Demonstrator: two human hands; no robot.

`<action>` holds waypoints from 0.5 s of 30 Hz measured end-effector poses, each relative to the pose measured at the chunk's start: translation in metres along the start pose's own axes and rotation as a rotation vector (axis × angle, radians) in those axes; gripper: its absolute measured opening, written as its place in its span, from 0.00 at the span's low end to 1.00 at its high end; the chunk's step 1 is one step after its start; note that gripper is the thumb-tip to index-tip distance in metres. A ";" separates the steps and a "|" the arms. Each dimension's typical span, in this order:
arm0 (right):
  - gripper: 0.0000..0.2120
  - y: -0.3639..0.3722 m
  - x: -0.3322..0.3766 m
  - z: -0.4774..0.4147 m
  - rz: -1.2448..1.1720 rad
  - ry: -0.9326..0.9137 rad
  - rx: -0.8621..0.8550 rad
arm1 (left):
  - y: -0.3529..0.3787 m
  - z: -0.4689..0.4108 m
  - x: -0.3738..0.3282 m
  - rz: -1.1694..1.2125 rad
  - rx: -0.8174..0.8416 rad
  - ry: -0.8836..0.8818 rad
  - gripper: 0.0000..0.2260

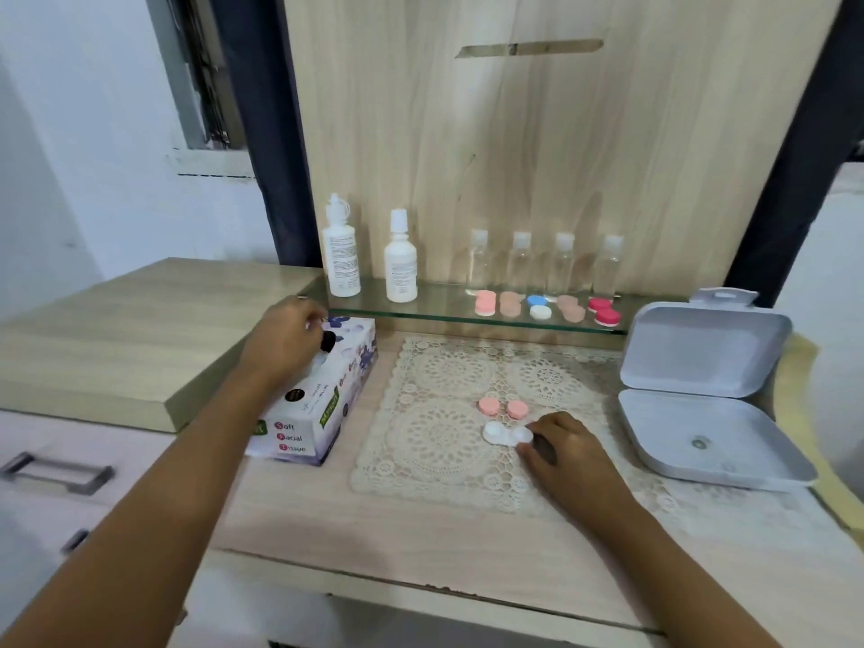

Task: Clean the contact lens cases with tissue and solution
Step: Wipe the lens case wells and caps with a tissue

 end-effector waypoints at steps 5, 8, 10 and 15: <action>0.06 0.000 0.000 0.000 0.006 -0.009 0.004 | 0.018 -0.002 0.024 -0.247 0.339 0.060 0.10; 0.06 0.000 0.000 0.000 -0.001 -0.013 -0.008 | 0.023 -0.002 0.024 -0.320 0.412 0.096 0.13; 0.06 0.000 0.000 0.001 -0.005 -0.012 -0.012 | 0.029 -0.003 0.025 -0.432 0.420 0.146 0.14; 0.08 0.000 0.000 0.000 0.008 -0.001 0.001 | 0.041 -0.008 0.035 -0.567 0.444 0.200 0.14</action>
Point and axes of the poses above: each hand's wrist, its own z-axis away from the middle knuckle, its own y-axis out of the palm, x = y × z, the point moved 5 cm from there along -z, towards the middle knuckle, and after that the axes turned 6 degrees about -y, right-handed, at the moved point
